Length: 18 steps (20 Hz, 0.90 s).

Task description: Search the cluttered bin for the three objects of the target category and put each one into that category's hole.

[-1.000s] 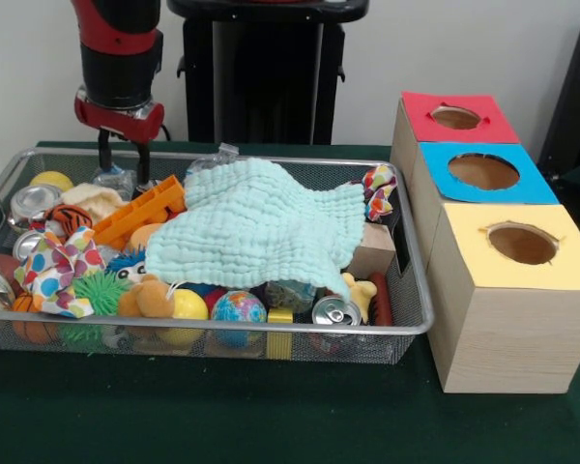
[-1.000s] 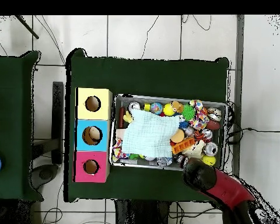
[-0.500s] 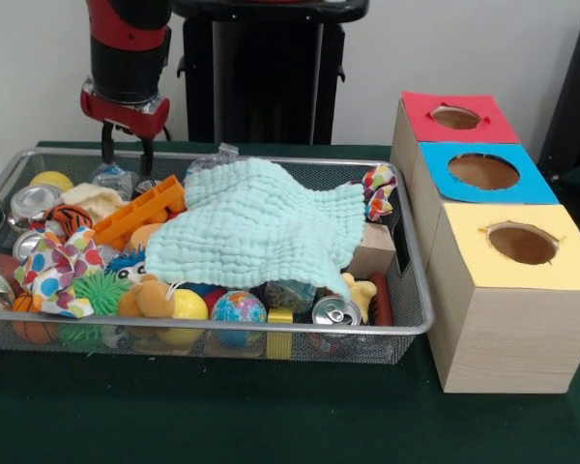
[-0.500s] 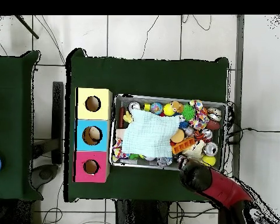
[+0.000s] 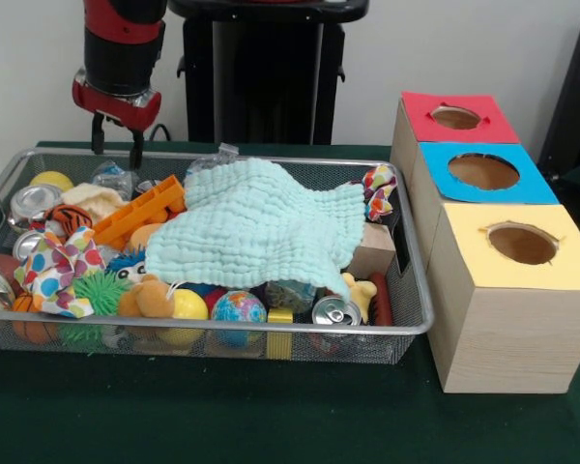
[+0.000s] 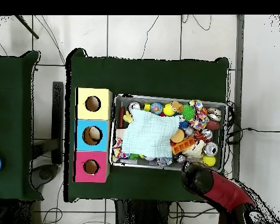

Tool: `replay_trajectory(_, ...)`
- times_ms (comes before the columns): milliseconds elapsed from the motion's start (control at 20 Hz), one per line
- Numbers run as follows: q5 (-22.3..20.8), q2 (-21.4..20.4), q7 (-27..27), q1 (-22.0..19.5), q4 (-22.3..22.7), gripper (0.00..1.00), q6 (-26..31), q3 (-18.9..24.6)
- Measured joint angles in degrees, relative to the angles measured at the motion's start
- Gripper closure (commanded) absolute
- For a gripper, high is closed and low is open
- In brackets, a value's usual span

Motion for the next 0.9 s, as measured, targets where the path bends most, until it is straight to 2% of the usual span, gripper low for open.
replay_trajectory(350, 0.0, 0.0, 0.0, -0.7, 0.0, 0.00, -2.1, 0.2)
replay_trajectory(900, 0.0, 0.0, 0.0, -7.1, 0.0, 0.00, -3.8, 4.6)
